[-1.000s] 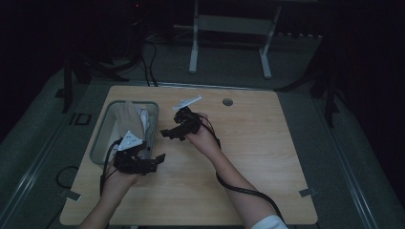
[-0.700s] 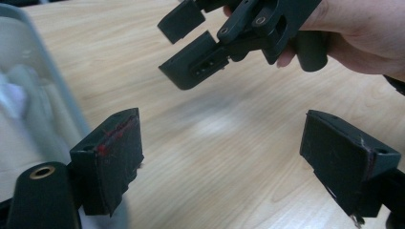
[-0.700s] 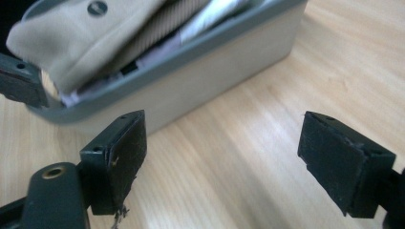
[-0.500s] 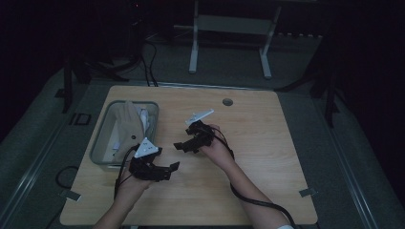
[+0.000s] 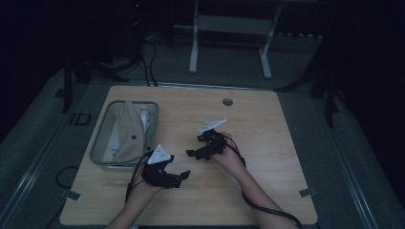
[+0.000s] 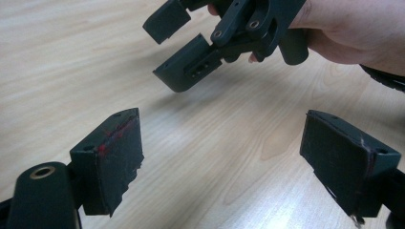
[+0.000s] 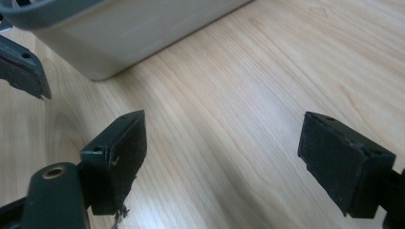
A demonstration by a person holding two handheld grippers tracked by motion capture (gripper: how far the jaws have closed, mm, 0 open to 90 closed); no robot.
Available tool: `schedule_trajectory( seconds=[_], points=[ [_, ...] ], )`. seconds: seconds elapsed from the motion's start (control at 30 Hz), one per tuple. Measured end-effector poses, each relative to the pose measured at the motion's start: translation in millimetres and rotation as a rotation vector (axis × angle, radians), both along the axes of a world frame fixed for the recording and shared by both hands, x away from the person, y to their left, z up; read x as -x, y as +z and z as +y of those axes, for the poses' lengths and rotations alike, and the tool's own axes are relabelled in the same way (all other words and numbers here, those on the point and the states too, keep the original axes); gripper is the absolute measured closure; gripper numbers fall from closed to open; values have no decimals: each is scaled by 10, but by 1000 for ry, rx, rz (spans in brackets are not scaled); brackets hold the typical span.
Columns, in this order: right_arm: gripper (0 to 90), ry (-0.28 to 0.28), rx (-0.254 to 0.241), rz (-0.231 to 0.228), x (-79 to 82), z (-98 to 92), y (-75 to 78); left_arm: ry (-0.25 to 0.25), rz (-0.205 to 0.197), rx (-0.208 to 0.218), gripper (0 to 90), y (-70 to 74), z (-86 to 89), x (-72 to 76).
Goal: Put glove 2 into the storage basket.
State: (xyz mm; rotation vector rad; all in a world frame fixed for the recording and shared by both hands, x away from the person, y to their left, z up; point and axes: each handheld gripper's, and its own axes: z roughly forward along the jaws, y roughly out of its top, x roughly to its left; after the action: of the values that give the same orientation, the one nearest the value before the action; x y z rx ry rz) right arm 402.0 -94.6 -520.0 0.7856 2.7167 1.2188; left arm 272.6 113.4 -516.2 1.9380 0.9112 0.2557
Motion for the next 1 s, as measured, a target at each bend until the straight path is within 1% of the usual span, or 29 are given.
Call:
schedule_trajectory(
  seconds=[0.03, 0.1, 0.17, 0.23, 0.27, 0.33, 0.4, 0.47, 0.5, 0.53, 0.57, 0.67, 0.73, 0.8, 0.83, 0.93, 1.0],
  points=[
    [162, -3, 0, -2, 12, -23, -24, -11, -1, 11, 150, -18, -15, 0],
    [144, -3, 25, -16, 48, -61, -75, -28, -2, 6, 150, -49, -40, -2],
    [140, -2, 34, -11, 79, -97, -125, -41, 0, 2, 150, -81, -59, -7],
    [140, -6, 33, -19, 104, -141, -166, -48, 3, 13, 150, -115, -72, -8],
    [140, -6, 32, -12, 114, -164, -185, -53, 7, 9, 150, -130, -79, -9],
    [140, -9, 32, -29, 134, -209, -218, -59, 14, 11, 150, -163, -95, -7],
    [139, -16, 30, -32, 149, -254, -243, -66, 18, 14, 150, -193, -111, -7],
    [138, -40, 18, -80, 175, -303, -253, -75, 28, 16, 150, -219, -132, -11],
    [137, -45, 12, -90, 184, -327, -259, -83, 25, 14, 150, -232, -141, -13],
    [137, -53, 7, -94, 191, -352, -264, -87, 22, 24, 150, -247, -150, -12],
    [137, -60, -2, -99, 200, -377, -272, -87, 28, 23, 150, -259, -159, -14],
    [137, -65, 11, -108, 209, -432, -310, -100, 34, 20, 150, -298, -187, -23],
    [137, -61, 14, -96, 212, -459, -341, -106, 39, 17, 150, -316, -203, -29],
    [137, -60, 21, -101, 221, -480, -373, -109, 40, 15, 150, -326, -213, -34],
    [137, -60, 21, -94, 225, -489, -386, -111, 45, 17, 150, -331, -216, -38],
    [139, -63, 14, -99, 230, -512, -405, -115, 50, 11, 150, -341, -221, -44],
    [140, -61, 23, -102, 233, -512, -409, -116, 51, 15, 150, -342, -220, -46]
  ],
)
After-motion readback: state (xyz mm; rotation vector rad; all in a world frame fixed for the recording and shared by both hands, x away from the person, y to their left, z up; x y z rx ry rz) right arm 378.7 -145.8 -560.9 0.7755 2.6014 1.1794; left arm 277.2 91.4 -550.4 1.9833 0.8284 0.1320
